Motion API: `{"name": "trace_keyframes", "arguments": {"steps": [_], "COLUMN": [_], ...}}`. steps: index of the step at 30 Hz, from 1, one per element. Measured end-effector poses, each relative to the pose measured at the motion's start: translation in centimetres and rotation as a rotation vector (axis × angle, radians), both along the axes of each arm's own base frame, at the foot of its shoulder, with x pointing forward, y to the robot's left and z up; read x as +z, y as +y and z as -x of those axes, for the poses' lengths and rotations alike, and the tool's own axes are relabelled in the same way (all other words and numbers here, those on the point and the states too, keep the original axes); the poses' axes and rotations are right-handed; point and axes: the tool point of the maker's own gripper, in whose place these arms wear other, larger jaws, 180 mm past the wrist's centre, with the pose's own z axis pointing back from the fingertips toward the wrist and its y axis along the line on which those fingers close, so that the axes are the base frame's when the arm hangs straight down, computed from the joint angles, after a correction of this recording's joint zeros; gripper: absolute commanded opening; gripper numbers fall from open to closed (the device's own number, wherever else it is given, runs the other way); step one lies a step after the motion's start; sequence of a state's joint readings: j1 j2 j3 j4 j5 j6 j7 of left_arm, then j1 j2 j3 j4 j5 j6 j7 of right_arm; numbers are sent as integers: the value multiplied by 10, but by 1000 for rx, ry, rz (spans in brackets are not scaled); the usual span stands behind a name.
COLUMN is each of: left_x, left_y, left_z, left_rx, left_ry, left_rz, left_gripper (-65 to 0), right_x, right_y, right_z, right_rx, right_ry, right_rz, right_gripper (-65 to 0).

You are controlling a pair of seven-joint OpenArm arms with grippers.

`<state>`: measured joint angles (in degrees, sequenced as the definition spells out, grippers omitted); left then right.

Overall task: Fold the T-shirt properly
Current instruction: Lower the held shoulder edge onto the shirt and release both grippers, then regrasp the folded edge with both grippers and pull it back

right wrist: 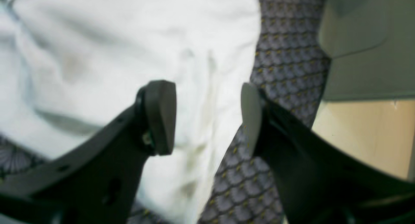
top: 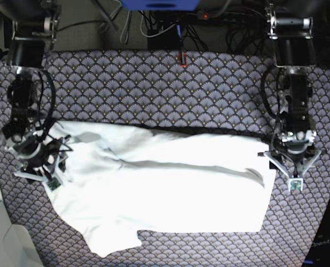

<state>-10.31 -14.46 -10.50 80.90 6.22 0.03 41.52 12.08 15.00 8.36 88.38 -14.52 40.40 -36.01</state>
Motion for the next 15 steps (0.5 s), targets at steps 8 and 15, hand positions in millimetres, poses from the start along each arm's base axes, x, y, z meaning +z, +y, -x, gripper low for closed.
{"name": "trace_keyframes", "arguments": {"steps": [8, 15], "left_x": [-29, -41], "left_y": [26, 22], "left_z": [36, 31], "left_rx": [80, 46], "left_ry": [63, 19], "left_rz": [20, 20], "left_gripper": [-322, -322], "right_x": [-17, -28], "right_y": [-35, -41], "right_z": [34, 48], "right_rx": [-118, -141], "right_ry": [21, 49], "right_rz": [-79, -87], "right_gripper": [-330, -330]}}
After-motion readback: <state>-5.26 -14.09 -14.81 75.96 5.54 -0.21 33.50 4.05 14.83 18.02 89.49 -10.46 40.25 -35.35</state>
